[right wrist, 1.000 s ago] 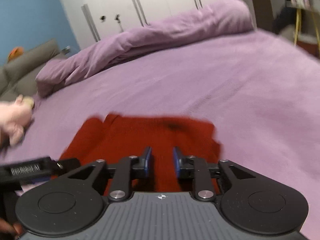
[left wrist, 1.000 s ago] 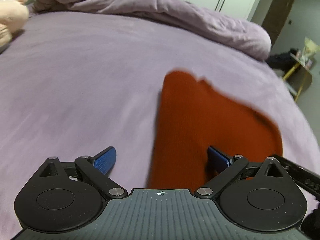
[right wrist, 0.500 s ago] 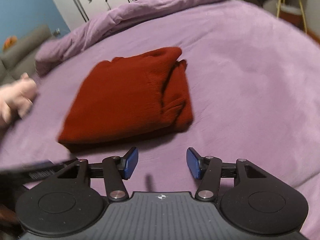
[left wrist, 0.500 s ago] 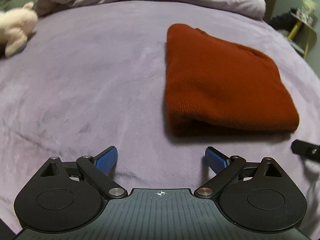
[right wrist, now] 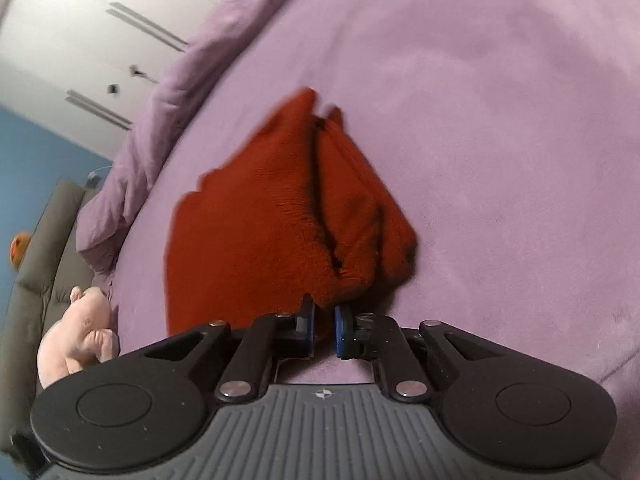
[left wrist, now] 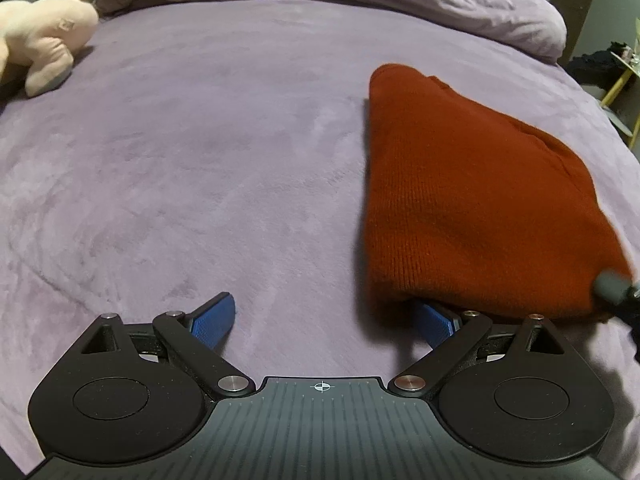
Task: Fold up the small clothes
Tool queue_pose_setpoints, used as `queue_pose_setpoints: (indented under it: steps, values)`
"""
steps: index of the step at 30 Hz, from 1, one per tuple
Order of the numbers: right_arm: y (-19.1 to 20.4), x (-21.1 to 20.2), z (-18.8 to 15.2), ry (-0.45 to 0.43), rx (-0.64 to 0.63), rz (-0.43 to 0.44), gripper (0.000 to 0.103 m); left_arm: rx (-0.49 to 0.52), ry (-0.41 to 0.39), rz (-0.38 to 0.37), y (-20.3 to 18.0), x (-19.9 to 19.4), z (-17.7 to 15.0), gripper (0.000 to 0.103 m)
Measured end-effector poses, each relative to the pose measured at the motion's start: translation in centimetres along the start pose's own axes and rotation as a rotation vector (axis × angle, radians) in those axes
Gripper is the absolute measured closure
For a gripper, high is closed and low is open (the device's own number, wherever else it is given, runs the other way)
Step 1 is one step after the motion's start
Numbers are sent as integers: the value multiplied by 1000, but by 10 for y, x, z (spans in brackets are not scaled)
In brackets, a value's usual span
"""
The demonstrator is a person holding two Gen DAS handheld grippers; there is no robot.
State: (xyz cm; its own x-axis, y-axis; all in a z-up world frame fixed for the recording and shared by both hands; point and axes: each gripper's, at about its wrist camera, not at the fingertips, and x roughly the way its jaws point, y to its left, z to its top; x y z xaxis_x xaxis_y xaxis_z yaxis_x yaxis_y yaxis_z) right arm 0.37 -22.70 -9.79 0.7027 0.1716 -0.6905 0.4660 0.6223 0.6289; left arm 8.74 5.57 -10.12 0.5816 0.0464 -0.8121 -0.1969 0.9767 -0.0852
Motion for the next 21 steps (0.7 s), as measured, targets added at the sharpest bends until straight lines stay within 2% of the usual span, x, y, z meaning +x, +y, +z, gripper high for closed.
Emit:
queue_pose_setpoints:
  steps: [1,2,3,4,5,6,9,16,19,21]
  values:
    - [-3,-4,0,-7,32,77,96,-3,3,2,1,0,1,4]
    - [-14,-6,1,-6,118,200,96,-7,6,-4,2,1,1,4]
    - [-23,-7,2,-7,180,236,96,-12,11,-10,3,2,1,4]
    - [-27,-7,5,-11,171,149,96,-15,17,-13,3,3,1,4]
    - [-25,-4,7,-4,99,41,96,-11,20,-8,2,3,1,4]
    - [-23,0,6,6,37,-2,96,-4,15,-5,2,3,0,4]
    - [-16,2,0,-8,-16,-17,96,0,15,-8,4,3,0,3]
    - [11,5,-3,-22,-285,-121,94,-1,25,-9,6,2,3,3]
    - [26,5,-8,-40,-416,-205,88,12,26,15,8,-1,2,3]
    - [35,2,-12,-54,-486,-283,75,51,5,77,9,-7,-2,4]
